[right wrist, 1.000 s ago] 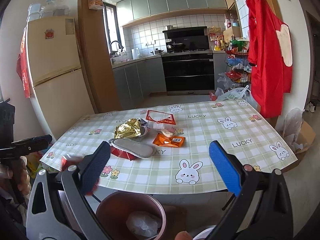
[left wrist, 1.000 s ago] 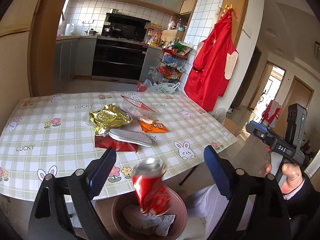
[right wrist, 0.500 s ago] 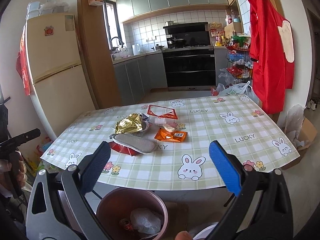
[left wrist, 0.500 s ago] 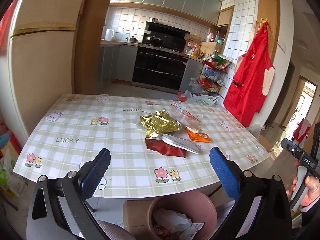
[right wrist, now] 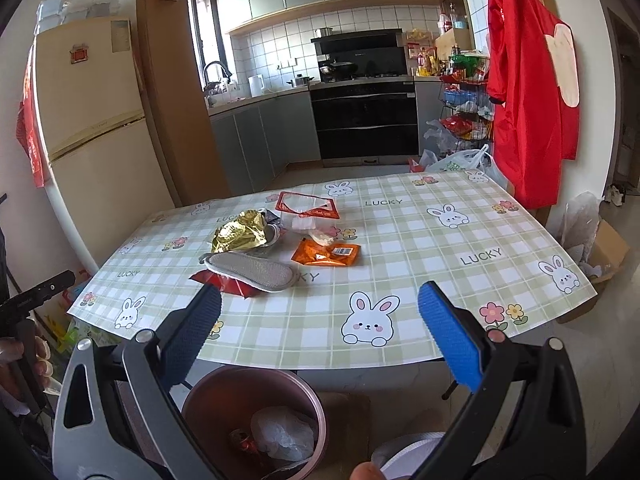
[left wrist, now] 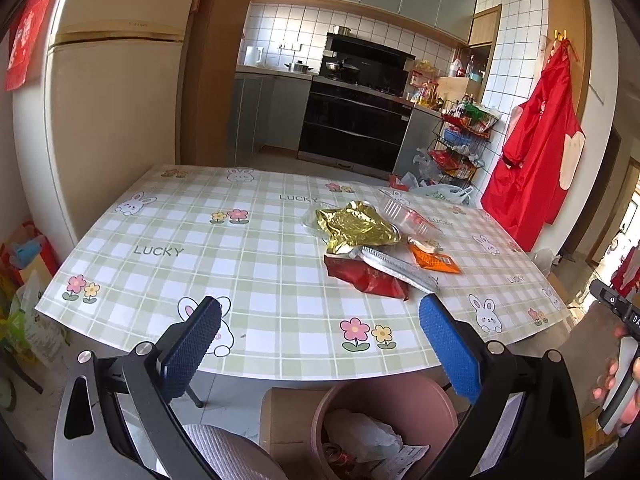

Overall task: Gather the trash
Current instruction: 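Reach the right gripper to the grey mesh insole and grasp it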

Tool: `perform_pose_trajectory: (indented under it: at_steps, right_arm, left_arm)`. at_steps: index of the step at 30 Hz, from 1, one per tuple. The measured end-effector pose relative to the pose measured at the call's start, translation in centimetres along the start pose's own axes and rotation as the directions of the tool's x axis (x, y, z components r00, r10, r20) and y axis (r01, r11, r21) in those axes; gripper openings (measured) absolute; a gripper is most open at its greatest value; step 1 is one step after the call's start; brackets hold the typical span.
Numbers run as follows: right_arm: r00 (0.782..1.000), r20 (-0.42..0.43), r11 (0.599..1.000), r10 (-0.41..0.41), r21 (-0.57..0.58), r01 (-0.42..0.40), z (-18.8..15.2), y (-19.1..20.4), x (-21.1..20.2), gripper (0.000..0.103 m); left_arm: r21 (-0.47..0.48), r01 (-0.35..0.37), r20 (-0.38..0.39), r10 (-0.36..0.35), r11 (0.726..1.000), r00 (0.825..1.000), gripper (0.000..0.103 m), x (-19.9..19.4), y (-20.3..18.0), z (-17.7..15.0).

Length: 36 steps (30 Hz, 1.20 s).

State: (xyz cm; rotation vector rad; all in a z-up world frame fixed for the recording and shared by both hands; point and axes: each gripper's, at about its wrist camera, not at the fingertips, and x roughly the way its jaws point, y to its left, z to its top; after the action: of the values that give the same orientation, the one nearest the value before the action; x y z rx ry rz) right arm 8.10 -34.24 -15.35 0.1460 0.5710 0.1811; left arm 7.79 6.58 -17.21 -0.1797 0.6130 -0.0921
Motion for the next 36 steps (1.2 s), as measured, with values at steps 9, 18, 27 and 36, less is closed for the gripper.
perform_pose_trajectory:
  at_steps: [9,18,27,36]
  right_arm:
    - [0.998,-0.056,1.0,0.002,-0.029,-0.003,-0.9,-0.3,4.5,0.097]
    - [0.978,-0.163,0.961,0.129,-0.223,-0.163,-0.1,4.0,13.4,0.097]
    - [0.919,-0.323,0.871,0.225,-0.356,-0.338,-0.3,10.4,24.6,0.097]
    - [0.882,-0.406,0.866,0.24,-0.321,-0.384,-0.1,12.2,31.0,0.093]
  left_arm:
    - [-0.02,0.031,-0.106,-0.033,0.999,0.994,0.097,3.9,-1.1,-1.7]
    - [-0.044,0.0,-0.124,-0.005,0.999,0.992,0.097,6.3,0.0,-1.5]
    - [-0.064,-0.011,-0.136,0.002,0.998,0.991,0.097,9.0,1.1,-0.6]
    - [-0.097,-0.003,-0.155,-0.012,0.995,0.988,0.097,11.6,1.3,-0.3]
